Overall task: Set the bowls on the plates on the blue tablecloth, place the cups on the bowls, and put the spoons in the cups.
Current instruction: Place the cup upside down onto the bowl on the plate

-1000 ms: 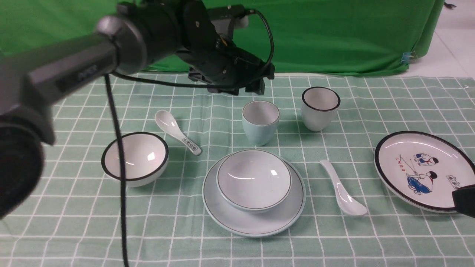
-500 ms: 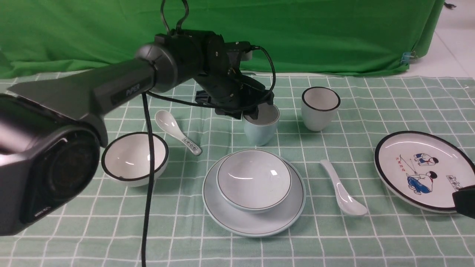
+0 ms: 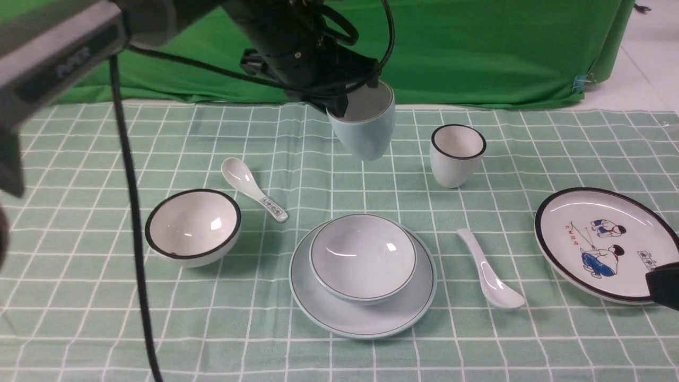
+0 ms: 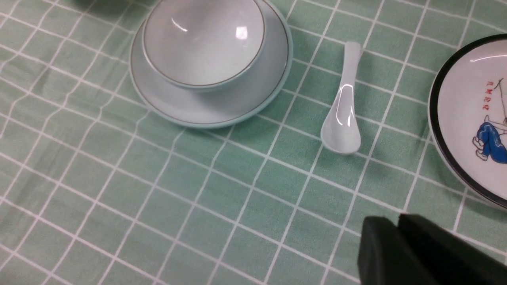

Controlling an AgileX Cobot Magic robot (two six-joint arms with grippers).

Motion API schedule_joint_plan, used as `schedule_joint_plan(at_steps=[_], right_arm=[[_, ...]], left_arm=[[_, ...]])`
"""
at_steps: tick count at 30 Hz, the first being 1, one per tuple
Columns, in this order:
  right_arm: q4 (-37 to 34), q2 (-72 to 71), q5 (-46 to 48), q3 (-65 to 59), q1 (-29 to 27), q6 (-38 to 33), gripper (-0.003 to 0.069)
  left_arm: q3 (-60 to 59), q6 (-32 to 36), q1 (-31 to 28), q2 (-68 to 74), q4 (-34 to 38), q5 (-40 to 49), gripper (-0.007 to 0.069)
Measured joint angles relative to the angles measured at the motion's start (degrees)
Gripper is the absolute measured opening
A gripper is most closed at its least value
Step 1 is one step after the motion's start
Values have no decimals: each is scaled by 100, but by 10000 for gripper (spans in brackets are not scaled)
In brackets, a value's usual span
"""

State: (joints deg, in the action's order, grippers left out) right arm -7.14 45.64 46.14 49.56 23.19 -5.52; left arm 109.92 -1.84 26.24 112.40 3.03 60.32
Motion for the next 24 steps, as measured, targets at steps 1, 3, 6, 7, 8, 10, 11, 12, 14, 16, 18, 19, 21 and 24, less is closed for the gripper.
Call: schedule_joint_plan(at_steps=[1, 3, 6, 7, 8, 10, 11, 12, 14, 16, 18, 19, 21, 24], right_arm=[[0, 0, -12, 0, 0, 0, 90], [0, 0, -23, 0, 0, 0, 90], [0, 0, -35, 0, 0, 0, 90], [0, 0, -35, 0, 0, 0, 90], [0, 0, -35, 0, 0, 0, 90], [0, 0, -35, 0, 0, 0, 90], [0, 0, -35, 0, 0, 0, 90], [0, 0, -35, 0, 0, 0, 90], [0, 0, -35, 0, 0, 0, 90], [0, 0, -35, 0, 0, 0, 90], [0, 0, -35, 0, 0, 0, 90], [0, 0, -35, 0, 0, 0, 90], [0, 6, -40, 0, 0, 35, 90], [37, 168, -33, 77, 0, 219, 90]], left_arm=[[-225, 6, 39, -89, 4, -13, 37], [-807, 21, 154, -176, 53, -205, 36], [-1682, 21, 312, -178, 116, -839, 36], [-1891, 8, 343, -173, 116, -997, 36], [-2015, -29, 348, -167, 116, -1152, 36], [-2186, -112, 355, -162, 116, -1351, 36], [-2226, -132, 355, -155, 110, -1448, 36], [-2232, -140, 349, -149, 110, -1511, 36], [-2240, -150, 349, -108, 110, -1580, 36], [-2252, -150, 349, -47, 126, -1616, 36], [-2252, -150, 349, -2, 145, -1544, 39], [-2256, -150, 349, 13, 151, -1486, 41], [-2264, -154, 349, 34, 157, -1401, 50], [-2271, -154, 349, 34, 157, -1371, 88]])
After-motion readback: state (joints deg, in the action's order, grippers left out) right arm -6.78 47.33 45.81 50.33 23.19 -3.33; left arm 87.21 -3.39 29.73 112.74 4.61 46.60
